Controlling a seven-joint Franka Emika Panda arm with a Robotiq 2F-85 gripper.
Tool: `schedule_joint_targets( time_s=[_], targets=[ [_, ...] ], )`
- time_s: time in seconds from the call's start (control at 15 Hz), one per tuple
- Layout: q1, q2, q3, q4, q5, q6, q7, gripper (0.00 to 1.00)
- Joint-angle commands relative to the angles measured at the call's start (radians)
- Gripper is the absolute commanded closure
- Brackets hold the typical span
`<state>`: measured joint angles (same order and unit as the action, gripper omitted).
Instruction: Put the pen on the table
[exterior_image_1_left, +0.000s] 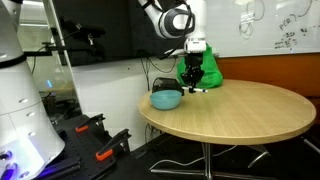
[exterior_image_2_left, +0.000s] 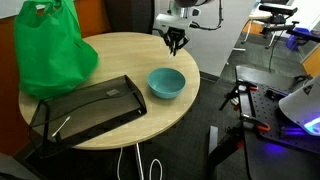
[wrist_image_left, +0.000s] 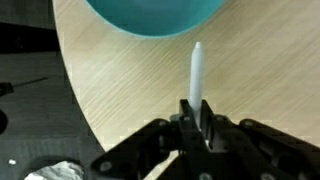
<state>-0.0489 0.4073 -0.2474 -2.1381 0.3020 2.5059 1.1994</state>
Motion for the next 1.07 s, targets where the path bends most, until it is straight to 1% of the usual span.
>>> schedule_joint_targets(
  time_s=[0.0,0.13,0.33,0.4,0.47,0.53,0.6,0.67,0.8,0.87,1.0],
  targets=[
    [-0.003,0.027,0.002,0.017,0.063,0.084,0.129,0.97],
    [-0.001,0.06,0.002,0.046,0.079,0.122,0.197,0.97],
    [-0.004,0.121,0.006,0.12,0.062,0.106,0.248,0.97],
    [0.009,0.144,-0.014,0.146,0.032,0.087,0.282,0.62],
    [0.005,0.154,-0.01,0.161,0.037,0.084,0.29,0.6],
    [0.007,0.162,-0.019,0.169,0.032,0.076,0.312,0.55],
    [0.013,0.17,-0.033,0.174,0.02,0.071,0.335,0.46],
    [0.02,0.165,-0.045,0.164,0.002,0.072,0.342,0.39],
    [0.016,0.127,-0.048,0.138,-0.03,0.056,0.305,0.24],
    [0.008,0.085,-0.033,0.119,-0.049,0.021,0.252,0.17],
    [0.022,0.011,-0.033,0.093,-0.114,-0.05,0.202,0.02]
  ],
)
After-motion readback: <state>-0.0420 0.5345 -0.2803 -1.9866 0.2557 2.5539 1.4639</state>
